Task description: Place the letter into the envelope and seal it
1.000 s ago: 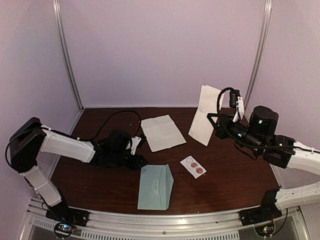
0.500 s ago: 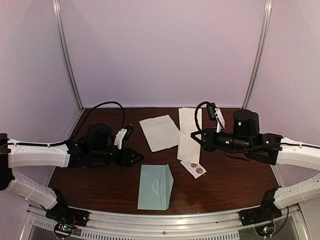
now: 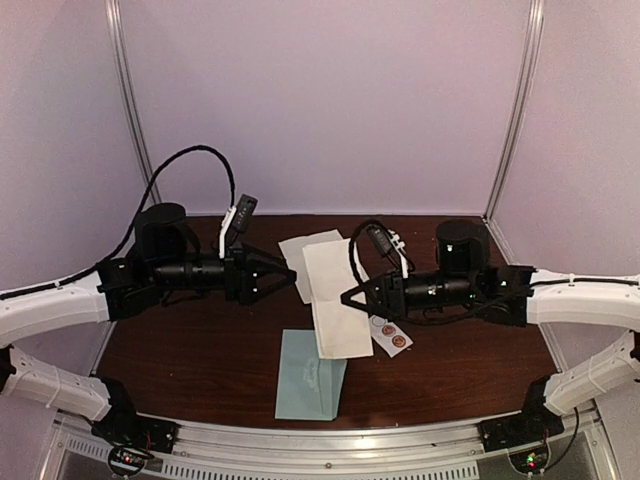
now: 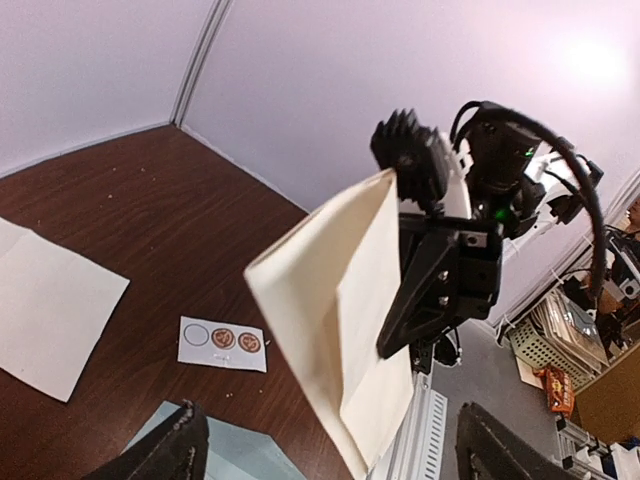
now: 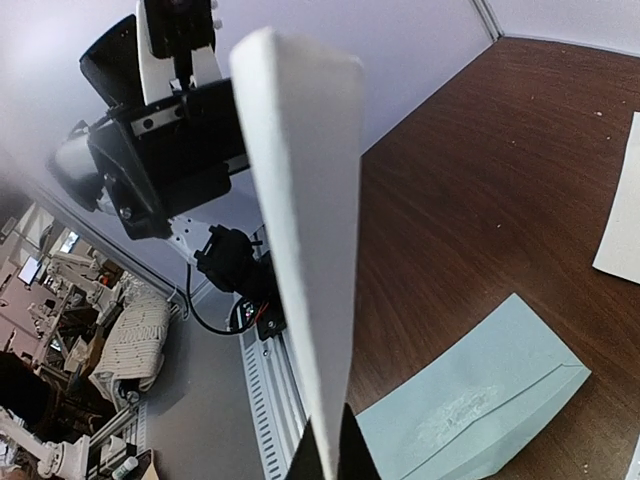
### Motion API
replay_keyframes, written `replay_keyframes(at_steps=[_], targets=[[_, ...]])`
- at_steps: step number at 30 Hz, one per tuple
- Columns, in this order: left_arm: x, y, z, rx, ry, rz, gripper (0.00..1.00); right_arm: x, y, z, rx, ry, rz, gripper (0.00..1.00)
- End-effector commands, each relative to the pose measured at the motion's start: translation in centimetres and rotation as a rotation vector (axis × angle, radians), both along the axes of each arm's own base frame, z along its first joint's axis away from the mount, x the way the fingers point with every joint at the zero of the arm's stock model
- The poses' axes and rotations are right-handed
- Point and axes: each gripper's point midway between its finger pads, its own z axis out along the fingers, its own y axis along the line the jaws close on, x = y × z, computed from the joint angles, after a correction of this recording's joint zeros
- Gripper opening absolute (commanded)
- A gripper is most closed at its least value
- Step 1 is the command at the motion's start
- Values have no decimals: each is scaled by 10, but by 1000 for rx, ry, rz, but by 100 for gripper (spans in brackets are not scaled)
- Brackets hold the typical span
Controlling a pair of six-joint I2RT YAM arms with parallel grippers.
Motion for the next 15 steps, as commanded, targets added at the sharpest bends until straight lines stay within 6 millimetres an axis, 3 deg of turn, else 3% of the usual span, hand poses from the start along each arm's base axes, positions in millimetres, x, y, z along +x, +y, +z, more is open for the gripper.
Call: replay_keyframes(at_steps=[1,5,9,11,15], targets=[[-10,-7,39,-18,-114,-93,89,-20,14,7,2,-13,128,0],[3,-10,29,89,-117,-61,90,-36,25,2,-14,-8,201,0],[-3,-19,23,138,-126,-153,92,-41,32,-4,-46,-16,241,0],[-8,-24,22,148,-126,-214,86,-41,33,-4,-61,-21,246,0],[-16,-29,12,182,-108,-291,59,-40,34,-4,-77,-34,251,0]])
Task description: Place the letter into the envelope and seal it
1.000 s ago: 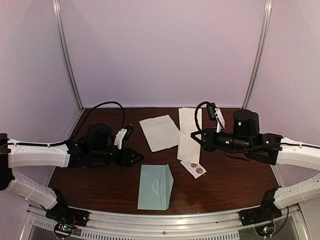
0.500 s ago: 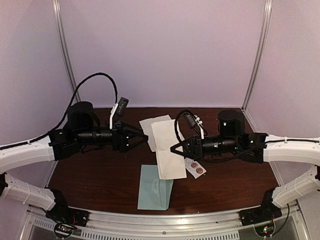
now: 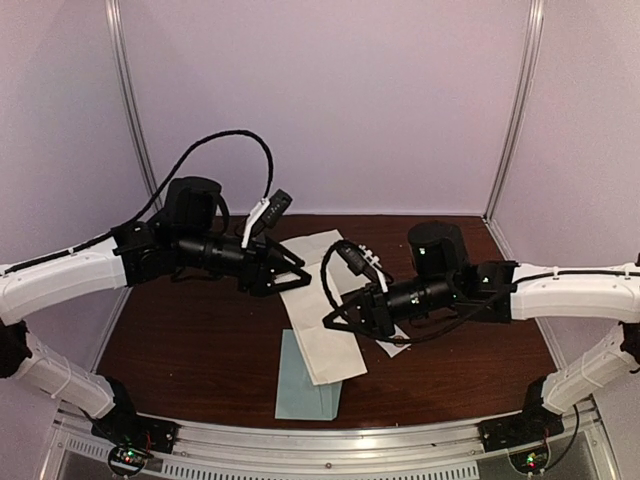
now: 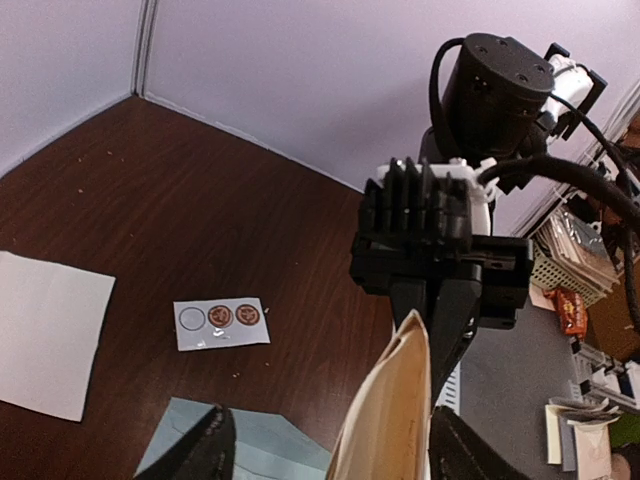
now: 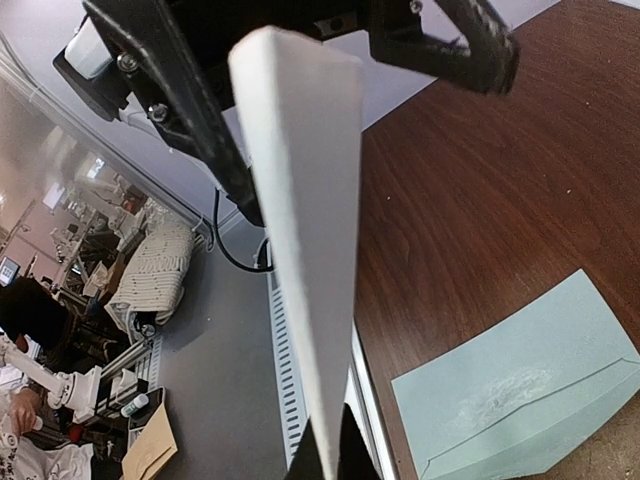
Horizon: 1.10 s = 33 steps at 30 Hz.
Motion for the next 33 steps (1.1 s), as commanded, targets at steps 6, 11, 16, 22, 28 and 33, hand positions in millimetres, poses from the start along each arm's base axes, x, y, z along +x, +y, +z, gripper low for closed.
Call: replay_keyframes(at_steps=[6,11,16,22,28,33], targets=[[-24,-5,-3,18,-6,-171,23,2,5,5,-27,-50,18,0],[-23,-5,-7,24,-6,-170,0,14,2,6,-51,-87,-49,0],[-14,0,14,-51,-63,-83,0,35,-12,19,-23,-129,-187,19],[-2,21,78,-340,-177,111,0,59,-38,49,187,-110,-407,78],[1,56,117,-509,-244,272,0,55,-39,69,403,-42,-426,90],[-8,66,128,-635,-234,259,0,53,-22,81,449,-47,-379,75]])
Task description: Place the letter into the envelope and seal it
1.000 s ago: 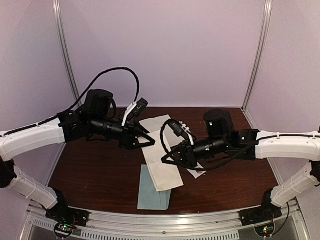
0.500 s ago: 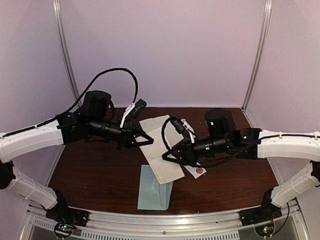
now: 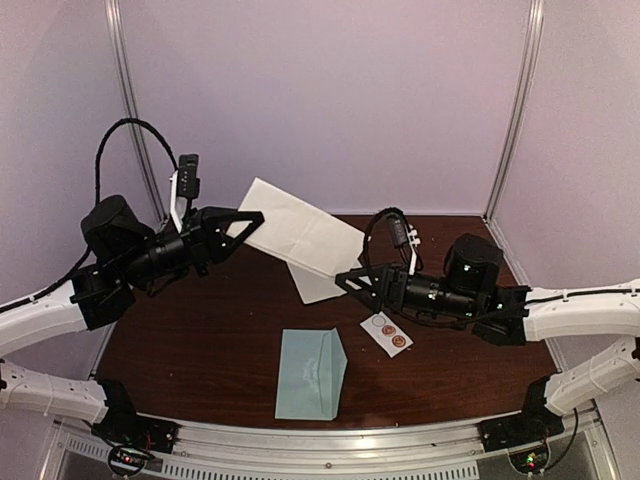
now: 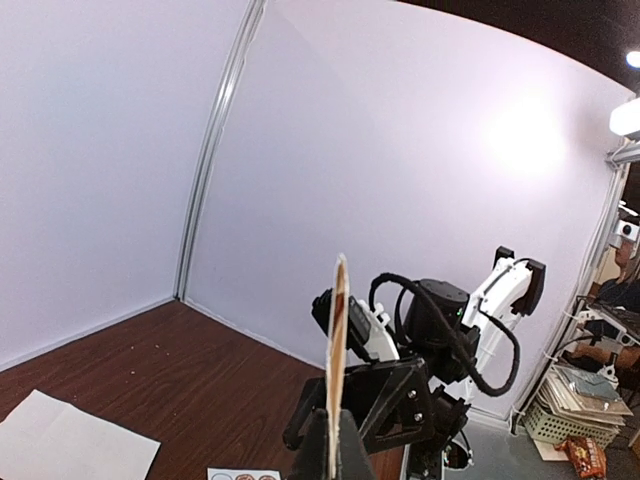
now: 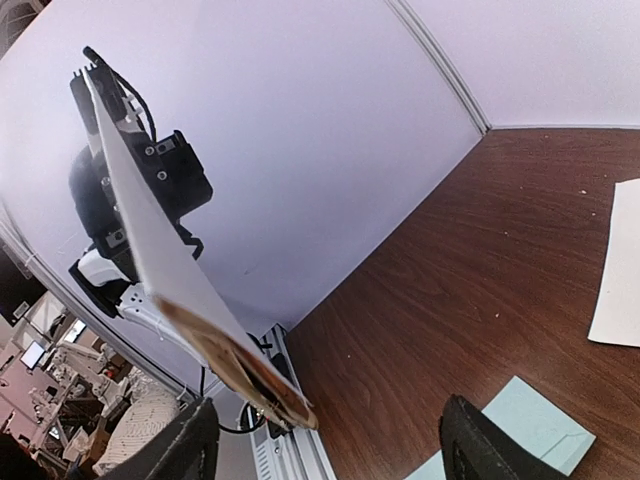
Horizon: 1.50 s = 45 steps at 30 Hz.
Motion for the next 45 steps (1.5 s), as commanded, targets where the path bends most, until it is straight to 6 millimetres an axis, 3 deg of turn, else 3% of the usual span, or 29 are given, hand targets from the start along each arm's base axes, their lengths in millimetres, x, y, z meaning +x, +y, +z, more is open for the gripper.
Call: replay_keyframes(at_steps=[1,6,16,17,22,24,26,28,31,38,45], targets=[[-1,11,28,-171,-23,18,0,0,10,47,165,-52,17,72],[-4,9,23,-191,-1,-15,0,-1,14,65,211,-91,37,56],[-1,7,10,-167,36,-8,0,1,15,64,216,-91,32,0],[1,7,7,-149,44,3,0,2,13,62,203,-94,20,0],[26,23,-13,-25,87,201,54,24,-1,39,25,-100,-109,0],[36,39,-18,18,98,313,66,36,-12,22,-93,-91,-174,0],[39,52,-23,75,96,382,72,46,-24,6,-212,-82,-223,0],[43,60,-24,120,80,434,75,51,-36,-9,-318,-76,-249,0],[44,53,-24,197,41,416,78,46,-41,-27,-454,-72,-206,0],[15,-13,-57,399,-32,16,74,12,-24,-52,-592,-48,72,0],[-1,-55,-108,597,11,-193,57,-19,-10,-48,-585,-67,271,0]])
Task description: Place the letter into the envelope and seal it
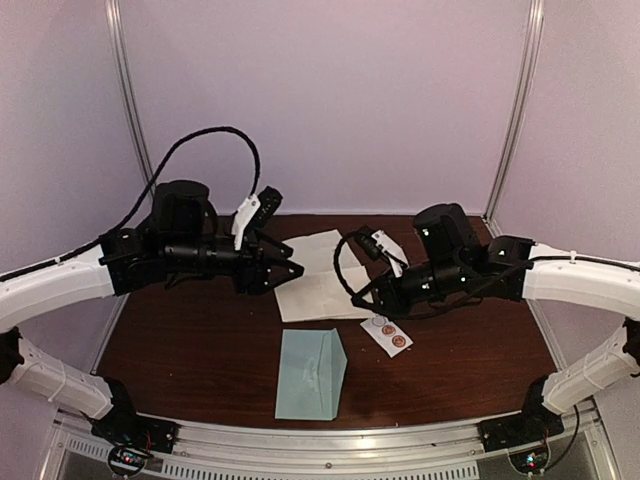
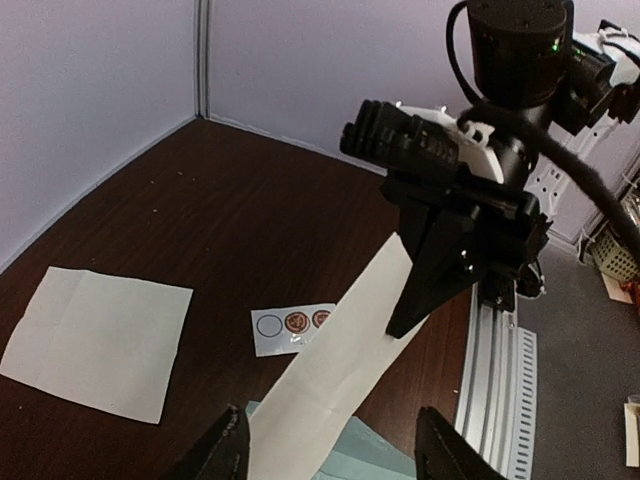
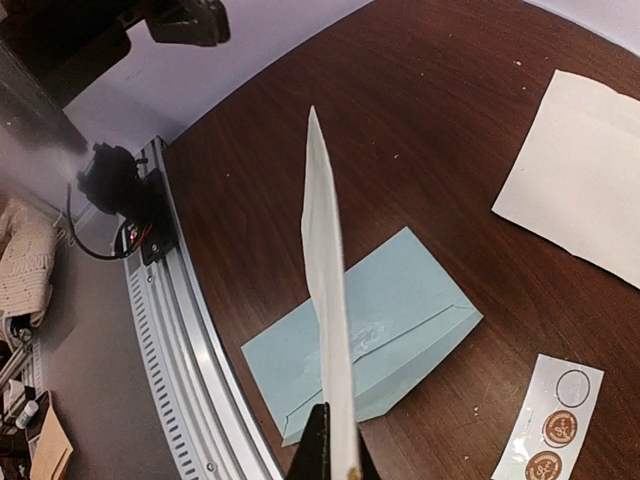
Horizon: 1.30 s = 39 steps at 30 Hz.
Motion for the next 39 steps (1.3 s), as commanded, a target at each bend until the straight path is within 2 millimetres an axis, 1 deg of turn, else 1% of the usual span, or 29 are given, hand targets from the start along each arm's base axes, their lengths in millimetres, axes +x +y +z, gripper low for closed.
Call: replay_keyframes(at_steps=[1,2,5,8,11,13,18,20,22,26,30,32,33,34,35,37,38,39], targets=[[-26,-21,-23,116,17,-177,55,-30,6,10,6,19,173,0],[-27,-23,-28,132,25,-189,53,-33,7,12,10,20,190,0],[-30,-27,-37,157,41,-214,52,-39,9,15,14,22,223,0],[-32,-31,-40,164,48,-235,49,-42,11,14,7,22,244,0],[-35,-36,-42,167,62,-261,44,-43,12,11,-9,27,259,0],[-36,-39,-43,177,67,-273,44,-45,15,10,-15,31,277,0],[-27,-37,-57,249,45,-245,44,-47,21,11,-31,24,303,0],[-30,-37,-59,253,55,-262,38,-45,21,13,-29,16,300,0],[-34,-37,-60,250,65,-279,29,-44,21,16,-26,6,293,0],[-37,-34,-61,253,69,-280,16,-41,20,19,-27,-11,282,0],[-41,-34,-61,243,83,-300,1,-37,20,20,-37,-24,267,0],[-43,-34,-61,240,93,-310,0,-32,20,25,-29,-48,240,0],[-43,-34,-61,240,95,-308,0,-27,20,31,-15,-69,210,2],[-43,-33,-59,232,91,-303,0,-22,19,37,6,-87,180,9],[-42,-33,-57,223,82,-294,0,-18,18,45,31,-108,150,19],[-39,-31,-44,172,67,-249,0,-10,12,61,94,-144,77,44],[-36,-30,-36,138,55,-222,0,-5,8,66,124,-159,31,55],[-33,-29,-26,94,37,-189,0,-1,2,78,174,-181,-21,62]])
